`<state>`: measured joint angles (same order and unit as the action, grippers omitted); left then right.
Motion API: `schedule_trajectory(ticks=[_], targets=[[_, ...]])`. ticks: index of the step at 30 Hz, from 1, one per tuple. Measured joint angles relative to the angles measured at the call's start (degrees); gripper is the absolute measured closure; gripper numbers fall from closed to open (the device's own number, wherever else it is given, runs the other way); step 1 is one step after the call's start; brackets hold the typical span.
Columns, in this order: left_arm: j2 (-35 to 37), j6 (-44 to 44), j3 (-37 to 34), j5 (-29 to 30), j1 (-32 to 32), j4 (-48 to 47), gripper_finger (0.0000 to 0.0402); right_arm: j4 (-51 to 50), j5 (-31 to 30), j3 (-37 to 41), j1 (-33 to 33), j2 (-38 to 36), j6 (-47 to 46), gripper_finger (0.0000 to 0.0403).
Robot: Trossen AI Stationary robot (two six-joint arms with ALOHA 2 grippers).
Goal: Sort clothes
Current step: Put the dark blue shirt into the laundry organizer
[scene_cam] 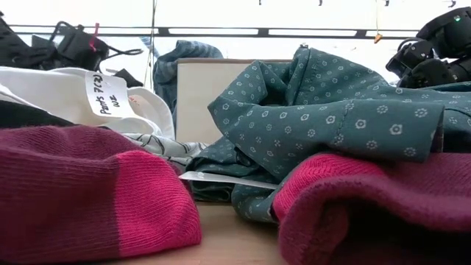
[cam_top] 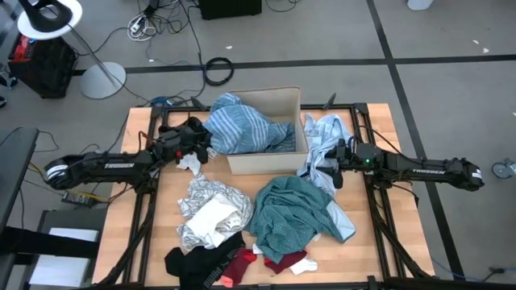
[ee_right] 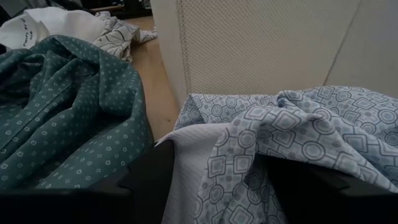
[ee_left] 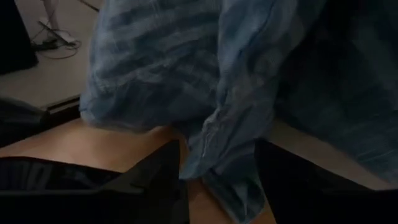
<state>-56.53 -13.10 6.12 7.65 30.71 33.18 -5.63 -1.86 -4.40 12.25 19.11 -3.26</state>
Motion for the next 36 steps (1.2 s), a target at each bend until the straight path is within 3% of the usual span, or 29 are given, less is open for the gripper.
schedule_trajectory(ticks=[11,14,18,20,29,36], targets=[[-16.07,8.56,9.68,-4.64,2.64,4.80,0.0190,0.00,0.02,0.01,0.00,0.00,0.00,0.0149],[-18.49,4.81,12.70,-8.65,2.89,4.60,0.0224,0.00,0.00,0.00,0.00,0.00,0.00,0.0149],[-18.26,2.78,15.94,-11.10,3.01,2.13,0.0356,0.00,0.02,0.02,-0.01,0.02,0.02,0.0149],[-16.79,2.41,17.53,-12.04,3.03,0.00,0.0386,0.00,0.01,0.02,0.00,0.00,0.01,0.0149],[-7.40,5.25,32.52,-12.29,2.52,-18.02,0.0400,0.00,0.02,0.02,0.00,0.00,0.00,0.0149],[-9.99,7.50,49.49,-12.73,-0.62,-26.43,0.0401,-0.02,0.02,0.00,0.00,0.00,0.00,0.0149]])
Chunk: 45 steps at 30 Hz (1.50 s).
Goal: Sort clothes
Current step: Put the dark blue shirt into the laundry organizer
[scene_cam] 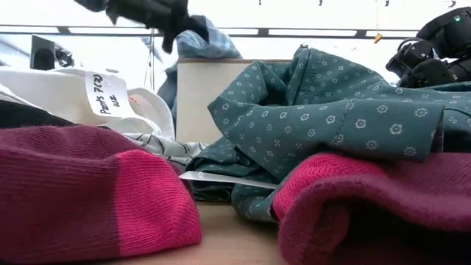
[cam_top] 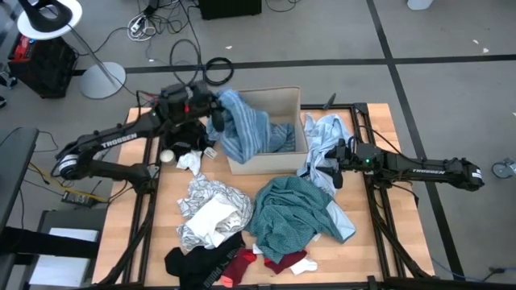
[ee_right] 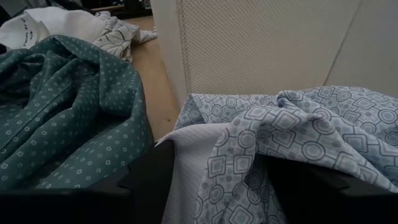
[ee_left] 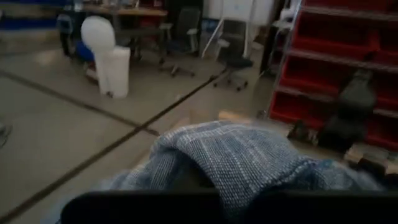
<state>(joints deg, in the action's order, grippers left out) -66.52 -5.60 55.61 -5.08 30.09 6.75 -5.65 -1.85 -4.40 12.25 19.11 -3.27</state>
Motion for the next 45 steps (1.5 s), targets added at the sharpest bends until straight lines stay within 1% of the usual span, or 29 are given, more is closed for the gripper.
schedule_trajectory(ticks=[6,17,22,25,28,30,31,35,37,40,43,45], targets=[[-8.54,3.18,16.10,-0.24,-2.99,-7.15,0.0401,0.07,-0.01,0.02,0.00,0.00,0.01,0.0149],[-26.11,5.55,49.10,-5.16,-7.24,-19.48,0.0401,0.39,-0.02,0.00,0.00,0.00,0.00,0.0149],[-33.23,5.46,61.95,-8.95,-7.68,-22.75,0.0401,0.44,-0.01,0.00,0.00,0.00,0.01,0.0149],[-36.66,5.45,69.19,-9.24,-7.70,-26.78,0.0401,0.48,-0.02,0.02,0.00,0.00,0.00,0.0149],[-39.09,5.67,74.77,-9.92,-7.52,-32.25,0.0401,0.48,0.00,0.00,0.00,0.00,0.00,0.0149],[-39.41,7.17,76.95,-9.42,-7.16,-37.71,0.0401,0.46,-0.01,0.01,-0.02,0.00,0.01,0.0149],[-39.41,7.94,77.52,-7.92,-7.05,-40.50,0.0401,0.48,-0.02,0.02,0.00,0.00,0.00,0.0149],[-38.76,10.53,78.54,2.18,-6.67,-53.71,0.0401,0.54,0.00,0.02,0.00,0.00,0.01,0.0149],[-38.76,11.29,78.50,4.97,-6.53,-59.05,0.0401,0.57,-0.02,0.02,0.00,0.00,0.00,0.0149],[-38.62,11.58,75.80,4.32,-6.52,-62.66,0.0401,0.63,-0.02,0.01,0.00,0.00,0.00,0.0149],[-38.64,11.58,70.46,-0.03,-6.97,-62.73,0.0396,0.68,-0.01,0.01,0.00,0.00,0.01,0.0149],[-38.69,11.12,65.79,-2.18,-7.37,-60.47,0.0392,0.85,-0.02,0.00,0.00,0.00,0.00,0.0149]])
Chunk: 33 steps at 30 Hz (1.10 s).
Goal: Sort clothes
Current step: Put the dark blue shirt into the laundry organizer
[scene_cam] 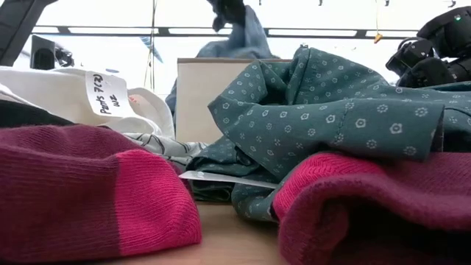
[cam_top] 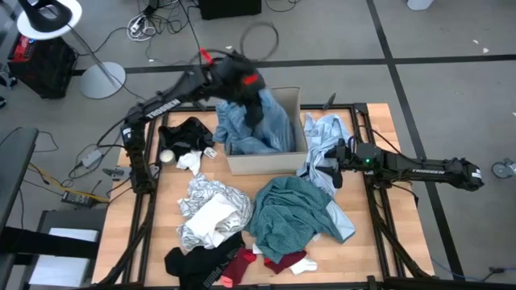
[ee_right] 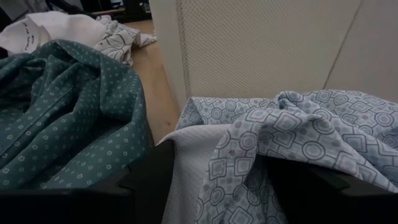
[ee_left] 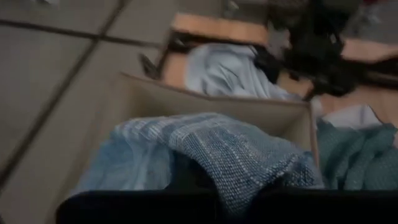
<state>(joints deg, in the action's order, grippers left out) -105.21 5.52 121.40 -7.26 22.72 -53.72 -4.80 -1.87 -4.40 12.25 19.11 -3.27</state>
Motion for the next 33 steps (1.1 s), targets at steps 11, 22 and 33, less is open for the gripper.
schedule_trajectory(ticks=[11,22,33], targets=[[-0.07,-9.09,-24.39,-0.56,-0.24,17.22,0.0317,0.11,0.02,0.02,-0.02,0.00,0.00,0.0149],[3.85,-4.40,-23.58,0.08,-0.02,15.66,0.0265,0.07,0.00,0.02,0.00,0.00,0.00,0.0149],[24.92,-3.04,-34.28,2.47,-0.24,18.91,0.0265,0.04,0.02,0.02,0.00,0.00,0.00,0.0149]])
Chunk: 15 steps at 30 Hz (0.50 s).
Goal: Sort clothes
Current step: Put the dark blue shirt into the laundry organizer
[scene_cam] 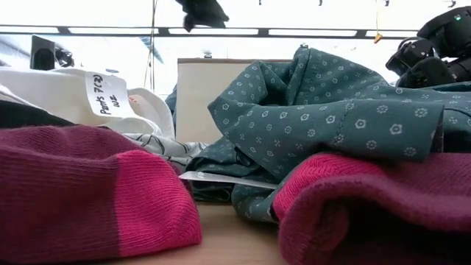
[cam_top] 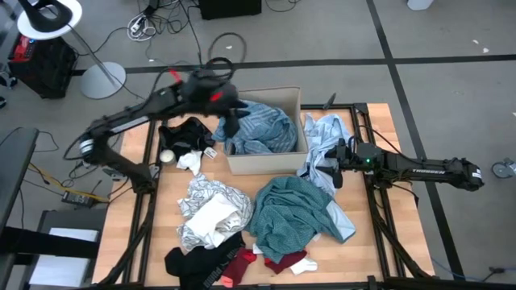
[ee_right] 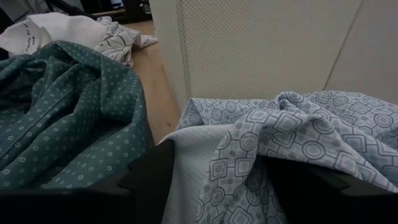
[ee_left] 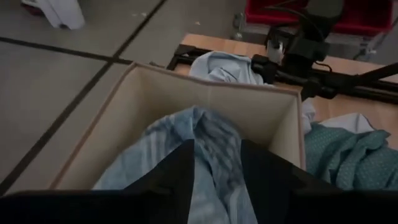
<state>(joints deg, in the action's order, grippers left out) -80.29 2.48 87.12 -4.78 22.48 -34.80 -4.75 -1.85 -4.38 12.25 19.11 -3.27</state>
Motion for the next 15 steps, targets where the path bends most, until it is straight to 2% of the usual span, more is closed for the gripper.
schedule_trajectory(ticks=[8,15], targets=[[20.67,-6.17,-30.03,4.83,0.00,16.38,0.0265,0.13,0.00,0.00,-0.02,0.00,0.00,0.0149],[33.52,-11.99,-53.52,9.16,0.84,33.96,0.0265,0.15,-0.02,-0.02,0.00,0.00,0.00,0.0149]])
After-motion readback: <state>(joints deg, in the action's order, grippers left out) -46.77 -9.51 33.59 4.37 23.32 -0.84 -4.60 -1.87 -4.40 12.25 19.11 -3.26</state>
